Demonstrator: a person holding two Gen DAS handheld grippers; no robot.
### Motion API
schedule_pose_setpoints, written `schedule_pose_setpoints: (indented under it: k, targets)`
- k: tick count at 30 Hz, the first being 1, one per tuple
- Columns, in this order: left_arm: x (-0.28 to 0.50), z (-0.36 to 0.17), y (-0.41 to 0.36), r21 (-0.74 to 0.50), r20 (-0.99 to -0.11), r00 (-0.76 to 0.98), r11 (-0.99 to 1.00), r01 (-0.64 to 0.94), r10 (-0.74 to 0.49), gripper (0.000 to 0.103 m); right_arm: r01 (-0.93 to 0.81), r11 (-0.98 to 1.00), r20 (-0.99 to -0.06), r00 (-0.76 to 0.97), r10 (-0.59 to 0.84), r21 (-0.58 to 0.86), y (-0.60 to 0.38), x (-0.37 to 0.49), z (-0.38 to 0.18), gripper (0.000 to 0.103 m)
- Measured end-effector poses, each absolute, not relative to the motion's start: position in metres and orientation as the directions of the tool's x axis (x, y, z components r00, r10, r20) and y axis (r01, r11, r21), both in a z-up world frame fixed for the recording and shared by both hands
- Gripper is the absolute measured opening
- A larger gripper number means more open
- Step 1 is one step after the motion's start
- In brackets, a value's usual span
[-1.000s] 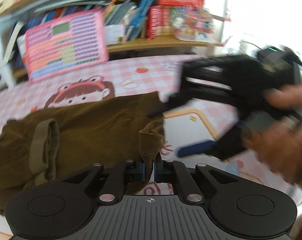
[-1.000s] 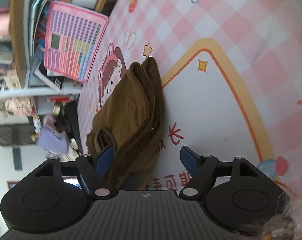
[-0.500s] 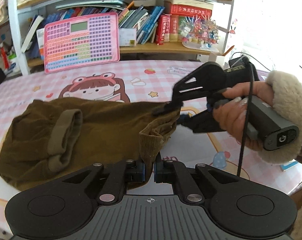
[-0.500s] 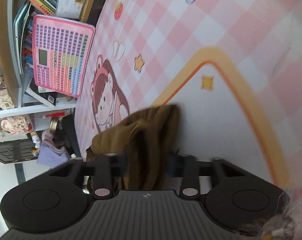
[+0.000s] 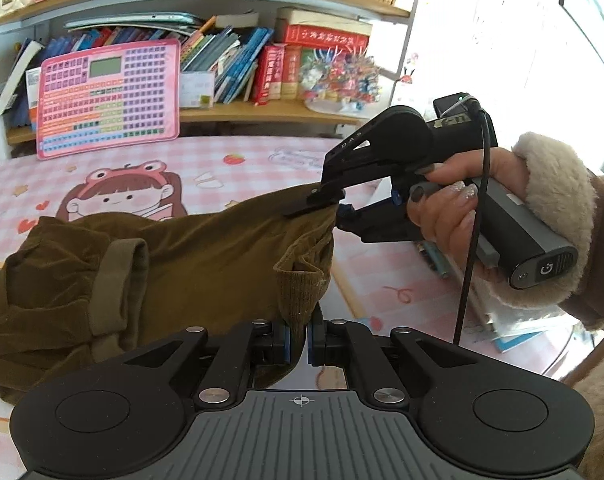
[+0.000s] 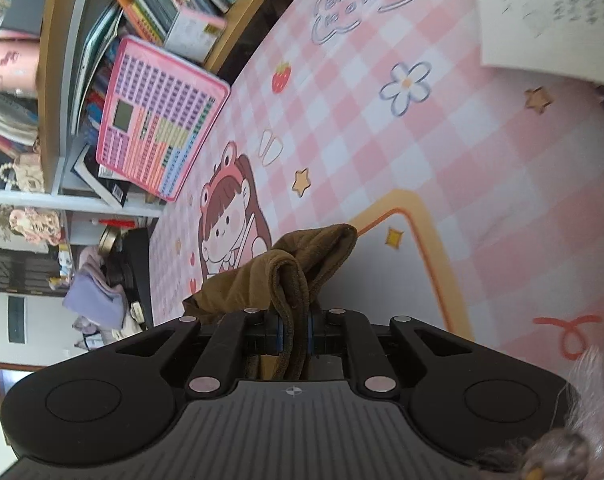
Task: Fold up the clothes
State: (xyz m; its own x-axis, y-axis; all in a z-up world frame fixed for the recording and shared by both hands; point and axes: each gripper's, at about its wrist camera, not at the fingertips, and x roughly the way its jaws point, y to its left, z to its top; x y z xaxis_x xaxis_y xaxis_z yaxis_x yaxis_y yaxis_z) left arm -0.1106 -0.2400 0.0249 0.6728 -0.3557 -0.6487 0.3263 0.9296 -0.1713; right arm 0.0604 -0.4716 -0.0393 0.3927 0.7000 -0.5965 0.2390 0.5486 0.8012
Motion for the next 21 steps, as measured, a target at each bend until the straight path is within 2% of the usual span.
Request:
schedule_pose_setpoints:
  k: [5, 13, 21]
  targets:
    - [-0.116, 0.035, -0.217, -0.265, -0.597, 0.71, 0.927, 0.265, -0.374, 0.006, 0.216, 0.516, -0.558, 0.399, 0.728, 0.829, -0.465, 0.061, -0.02, 0.009]
    - [-0.129, 0.049, -0.152, -0.417, -0.503, 0.792, 0.9, 0.128, -0.345, 0.006, 0.061, 0.488, -0.472, 0.382, 0.794, 0.871, -0.399, 0.073, 0.025, 0.009]
    - [-0.125, 0.041, -0.079, -0.464, -0.507, 0.796, 0.883, 0.072, -0.331, 0.006, 0.004, 0.512, -0.477, 0.368, 0.798, 0.859, -0.315, 0.08, 0.034, 0.01]
